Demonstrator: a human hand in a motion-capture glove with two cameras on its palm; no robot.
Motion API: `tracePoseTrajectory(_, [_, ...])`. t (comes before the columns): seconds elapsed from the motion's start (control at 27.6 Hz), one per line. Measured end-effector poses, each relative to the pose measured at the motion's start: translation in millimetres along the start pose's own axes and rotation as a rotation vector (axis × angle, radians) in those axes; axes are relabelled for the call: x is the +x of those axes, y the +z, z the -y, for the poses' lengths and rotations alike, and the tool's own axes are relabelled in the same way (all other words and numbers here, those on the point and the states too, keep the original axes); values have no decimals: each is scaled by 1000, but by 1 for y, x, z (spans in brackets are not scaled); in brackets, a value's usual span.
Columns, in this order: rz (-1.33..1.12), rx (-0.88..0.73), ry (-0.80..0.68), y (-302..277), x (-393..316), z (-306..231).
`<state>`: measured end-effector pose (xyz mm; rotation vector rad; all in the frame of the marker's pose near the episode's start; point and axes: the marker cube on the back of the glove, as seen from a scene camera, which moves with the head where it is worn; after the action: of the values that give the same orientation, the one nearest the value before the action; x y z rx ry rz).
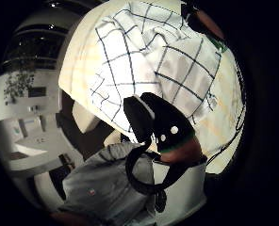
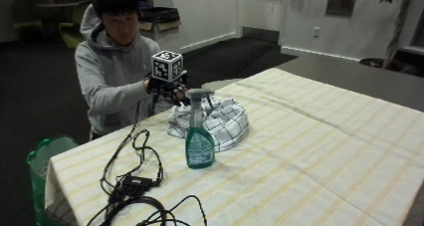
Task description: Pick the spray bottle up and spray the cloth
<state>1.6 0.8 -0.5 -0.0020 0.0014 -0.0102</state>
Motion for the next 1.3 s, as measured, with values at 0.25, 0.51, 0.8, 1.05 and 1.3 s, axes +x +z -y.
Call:
tracePoseTrajectory(0.25, [10, 10, 5, 1, 3, -7])
tracePoseTrajectory(0.51, [27, 15, 30, 4, 17, -18])
tracePoseTrajectory(0.8, [72, 64, 73, 14, 47, -43])
tracePoseTrajectory(1.05, [138, 161, 137, 11, 82, -54])
tracePoseTrajectory(1.3, [211, 226, 170, 2, 113, -49])
